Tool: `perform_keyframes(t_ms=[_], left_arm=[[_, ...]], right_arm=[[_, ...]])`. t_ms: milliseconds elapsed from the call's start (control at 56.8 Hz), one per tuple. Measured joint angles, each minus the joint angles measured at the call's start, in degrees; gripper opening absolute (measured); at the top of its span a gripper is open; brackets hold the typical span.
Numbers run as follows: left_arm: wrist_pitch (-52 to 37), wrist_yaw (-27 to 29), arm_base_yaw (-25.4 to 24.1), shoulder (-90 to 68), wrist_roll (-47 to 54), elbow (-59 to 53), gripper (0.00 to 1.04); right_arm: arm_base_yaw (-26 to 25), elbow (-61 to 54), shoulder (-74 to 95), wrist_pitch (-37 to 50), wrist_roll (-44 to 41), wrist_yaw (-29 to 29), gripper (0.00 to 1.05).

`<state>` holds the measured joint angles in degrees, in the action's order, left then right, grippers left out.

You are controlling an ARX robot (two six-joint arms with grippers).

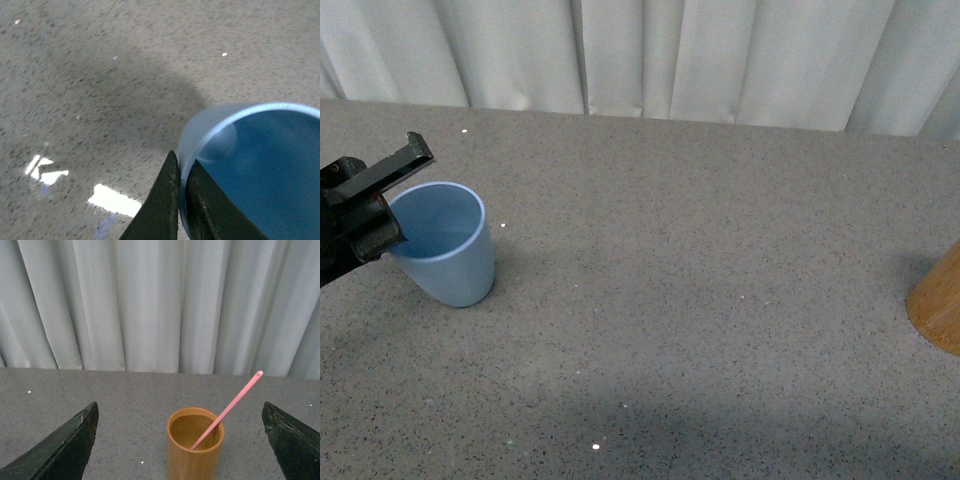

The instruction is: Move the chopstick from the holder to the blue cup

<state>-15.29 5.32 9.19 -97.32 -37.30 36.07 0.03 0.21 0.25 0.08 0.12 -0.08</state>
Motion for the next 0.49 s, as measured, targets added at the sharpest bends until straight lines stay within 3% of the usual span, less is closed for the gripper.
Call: perform_keyframes(t_ms=[493], left_arm=[[-0.59,0.59,9.40,-2.71,2.54,6.56,0.04]], right_arm=[[0.00,0.00,0.00,0.00,0.02,0.02,0.95]])
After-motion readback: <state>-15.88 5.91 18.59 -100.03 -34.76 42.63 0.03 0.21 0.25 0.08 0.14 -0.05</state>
